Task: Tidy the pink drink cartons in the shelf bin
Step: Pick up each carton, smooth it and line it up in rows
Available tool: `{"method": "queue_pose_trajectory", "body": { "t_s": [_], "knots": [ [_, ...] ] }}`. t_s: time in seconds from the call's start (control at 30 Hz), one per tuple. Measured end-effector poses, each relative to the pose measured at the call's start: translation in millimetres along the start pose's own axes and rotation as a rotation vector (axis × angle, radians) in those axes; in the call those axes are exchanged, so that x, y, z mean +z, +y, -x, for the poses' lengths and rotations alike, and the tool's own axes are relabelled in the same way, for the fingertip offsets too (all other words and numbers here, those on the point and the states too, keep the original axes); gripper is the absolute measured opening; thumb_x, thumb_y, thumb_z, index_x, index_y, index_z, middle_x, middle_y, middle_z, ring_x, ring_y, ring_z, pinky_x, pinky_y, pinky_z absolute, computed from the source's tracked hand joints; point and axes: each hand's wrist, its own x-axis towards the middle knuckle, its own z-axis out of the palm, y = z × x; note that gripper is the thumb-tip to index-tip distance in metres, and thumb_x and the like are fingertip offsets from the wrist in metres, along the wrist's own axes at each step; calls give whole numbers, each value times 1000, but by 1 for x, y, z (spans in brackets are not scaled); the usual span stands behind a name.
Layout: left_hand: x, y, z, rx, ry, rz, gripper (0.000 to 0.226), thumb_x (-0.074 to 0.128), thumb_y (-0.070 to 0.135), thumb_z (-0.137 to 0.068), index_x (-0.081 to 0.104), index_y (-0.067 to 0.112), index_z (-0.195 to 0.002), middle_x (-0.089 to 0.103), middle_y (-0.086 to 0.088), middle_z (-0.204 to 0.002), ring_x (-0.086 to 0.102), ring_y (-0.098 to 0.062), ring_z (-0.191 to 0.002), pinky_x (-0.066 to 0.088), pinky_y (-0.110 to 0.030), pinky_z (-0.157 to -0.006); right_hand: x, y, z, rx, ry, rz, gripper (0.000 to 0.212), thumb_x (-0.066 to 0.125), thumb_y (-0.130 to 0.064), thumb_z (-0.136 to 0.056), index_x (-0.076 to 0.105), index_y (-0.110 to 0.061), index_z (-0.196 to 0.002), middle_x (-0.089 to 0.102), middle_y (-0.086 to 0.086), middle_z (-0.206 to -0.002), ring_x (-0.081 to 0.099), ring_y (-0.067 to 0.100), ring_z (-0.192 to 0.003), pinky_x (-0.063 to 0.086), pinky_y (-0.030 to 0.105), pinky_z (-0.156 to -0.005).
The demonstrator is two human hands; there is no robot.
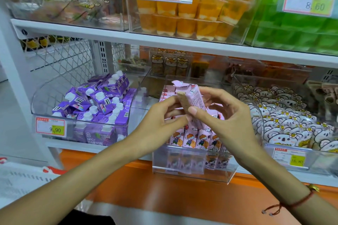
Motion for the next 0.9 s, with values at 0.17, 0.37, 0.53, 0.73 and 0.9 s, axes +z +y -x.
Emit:
{"method": "queue_pose_trajectory", "body": {
  "t_s": [0.17, 0.37, 0.53, 0.73, 0.9],
  "knots": [
    [-5, 7, -2, -44, 203, 59, 33, 68, 24, -82, 61, 13, -112, 71, 0, -108, 68, -10, -100, 55, -21, -84, -3, 9, 2, 110, -111, 0, 62, 73, -31, -72, 47, -32, -128, 58, -10, -123, 58, 2, -110, 48, 20, -93],
    [-10, 7, -3, -83, 290, 206, 63, 72, 30, -70, 48, 22, -127, 70, 19, -104, 66, 1, -99, 55, -21, -84, -4, 15, -1, 210, -110, -142, 22, 62, -11, -88, 67, -21, -107, 70, -9, -107, 64, 5, -97, 51, 16, -78],
    [-13, 10, -2, -16, 146, 285, 57, 65, 14, -81, 43, 22, -134, 66, 10, -120, 66, -6, -104, 54, -18, -77, -8, 18, -5, 452, -59, -380, 28, 58, -38, -84, 72, -21, -101, 73, 4, -103, 69, 14, -83, 55, 18, -71],
    [-10, 12, -1, 134, 315, 43, 34, 70, 36, -72, 58, 23, -102, 71, 13, -91, 69, -4, -88, 55, -21, -76, -3, 19, -9, 566, -73, -383, 29, 60, -47, -84, 78, -24, -82, 68, 8, -75, 62, 10, -61, 52, 14, -57],
    [-19, 9, -1, 291, 401, -107, 23, 71, 37, -76, 60, 22, -89, 69, 16, -76, 64, 4, -67, 47, -8, -62, -1, 20, -27, 581, -164, -319, 39, 55, -51, -87, 75, -18, -94, 70, 11, -86, 63, 16, -70, 52, 20, -63]
  ]
}}
